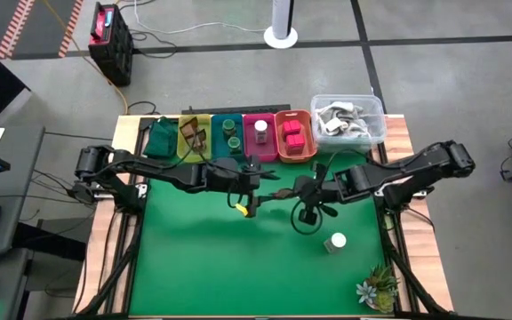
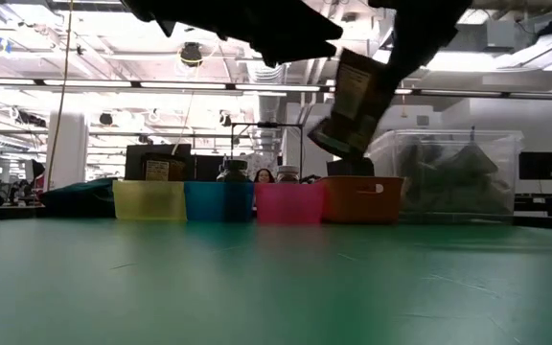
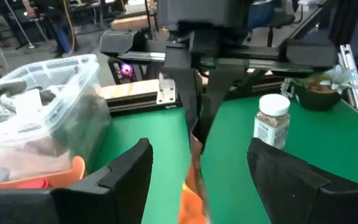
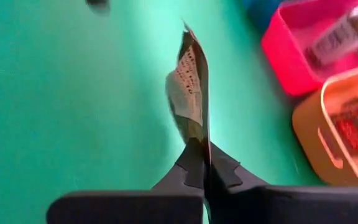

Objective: Sort spices by type
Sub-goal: Put the orange spice pack into the yellow bin

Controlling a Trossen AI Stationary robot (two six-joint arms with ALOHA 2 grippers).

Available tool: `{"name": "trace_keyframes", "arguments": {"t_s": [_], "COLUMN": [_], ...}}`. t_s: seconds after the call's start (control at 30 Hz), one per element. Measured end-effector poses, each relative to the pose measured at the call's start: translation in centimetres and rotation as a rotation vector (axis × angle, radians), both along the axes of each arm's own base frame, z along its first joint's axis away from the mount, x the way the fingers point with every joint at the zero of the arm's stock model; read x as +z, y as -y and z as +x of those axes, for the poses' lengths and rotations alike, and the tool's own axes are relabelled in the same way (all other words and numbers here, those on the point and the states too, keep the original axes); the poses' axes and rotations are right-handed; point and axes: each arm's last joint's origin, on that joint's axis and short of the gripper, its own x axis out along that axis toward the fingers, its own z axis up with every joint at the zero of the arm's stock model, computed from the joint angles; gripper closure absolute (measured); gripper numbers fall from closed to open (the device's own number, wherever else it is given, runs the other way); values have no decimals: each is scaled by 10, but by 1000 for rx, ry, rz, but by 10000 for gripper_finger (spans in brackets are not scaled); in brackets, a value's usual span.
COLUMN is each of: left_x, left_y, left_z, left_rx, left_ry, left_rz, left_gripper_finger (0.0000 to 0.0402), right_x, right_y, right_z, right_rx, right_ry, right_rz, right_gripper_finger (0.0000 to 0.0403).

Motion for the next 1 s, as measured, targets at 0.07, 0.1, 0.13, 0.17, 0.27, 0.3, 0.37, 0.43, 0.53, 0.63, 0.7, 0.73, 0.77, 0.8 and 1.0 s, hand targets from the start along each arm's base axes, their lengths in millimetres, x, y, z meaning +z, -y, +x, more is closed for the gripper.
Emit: {"name": "trace_keyframes", "arguments": {"t_s": [0.07, 0.1, 0.13, 0.17, 0.27, 0.3, 0.37, 0.43, 0.53, 0.63, 0.7, 0.73, 0.77, 0.8, 1.0], "left_x": [1, 2, 3, 4, 4, 4, 4, 4, 4, 3, 4, 4, 4, 4, 4], "left_y": [0, 0, 0, 0, 0, 0, -1, -2, -2, -3, -4, -4, -4, -4, -4], "left_z": [0, 0, 1, 1, 1, 1, 1, 1, 1, 0, 0, 0, 0, 0, 0], "left_rx": [2, 3, 4, 5, 6, 12, 31, 47, 75, 102, 108, 108, 107, 106, 98], "left_ry": [15, 26, 37, 44, 45, 45, 46, 46, 39, 31, 34, 39, 39, 38, 37], "left_rz": [0, 0, 0, 0, 4, 5, 6, 10, 27, 75, 89, 93, 97, 103, 117], "left_gripper_finger": [151, 151, 151, 151, 152, 152, 152, 152, 155, 180, 214, 234, 256, 279, 392], "right_x": [2, 3, 3, 4, 8, 9, 12, 15, 17, 17, 16, 16, 16, 16, 16], "right_y": [1, 3, 4, 6, 7, 7, 8, 9, 11, 11, 11, 10, 10, 10, 10], "right_z": [3, 4, 5, 7, 11, 13, 16, 18, 20, 20, 20, 20, 20, 20, 20], "right_rx": [5, 2, 1, 3, 30, 42, 58, 71, 84, 85, 87, 87, 87, 87, 99], "right_ry": [29, 40, 50, 65, 111, 127, 163, 191, 210, 208, 205, 205, 205, 206, 202], "right_rz": [-3, -2, -5, -7, -29, -38, -52, -66, -83, -84, -85, -85, -85, -85, -96], "right_gripper_finger": [387, 387, 387, 387, 387, 387, 387, 387, 387, 386, 381, 377, 371, 364, 303]}}
